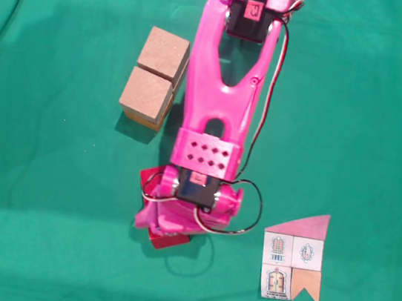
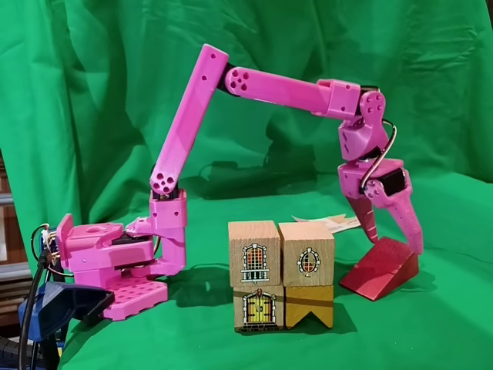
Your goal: Grasp some building blocks and build the house on the picture.
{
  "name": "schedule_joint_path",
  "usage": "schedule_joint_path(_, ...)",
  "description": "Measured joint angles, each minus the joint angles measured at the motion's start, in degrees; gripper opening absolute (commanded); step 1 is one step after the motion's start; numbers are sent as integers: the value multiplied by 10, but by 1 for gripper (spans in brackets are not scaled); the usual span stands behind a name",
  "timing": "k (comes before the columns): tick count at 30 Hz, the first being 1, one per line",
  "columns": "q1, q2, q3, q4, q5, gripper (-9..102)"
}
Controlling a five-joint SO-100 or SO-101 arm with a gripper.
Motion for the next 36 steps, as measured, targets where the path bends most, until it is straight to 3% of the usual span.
schedule_joint_path(28,-3,-30,-2,0,0,34)
schedule_joint_path(36,9,-57,-72,0,0,34)
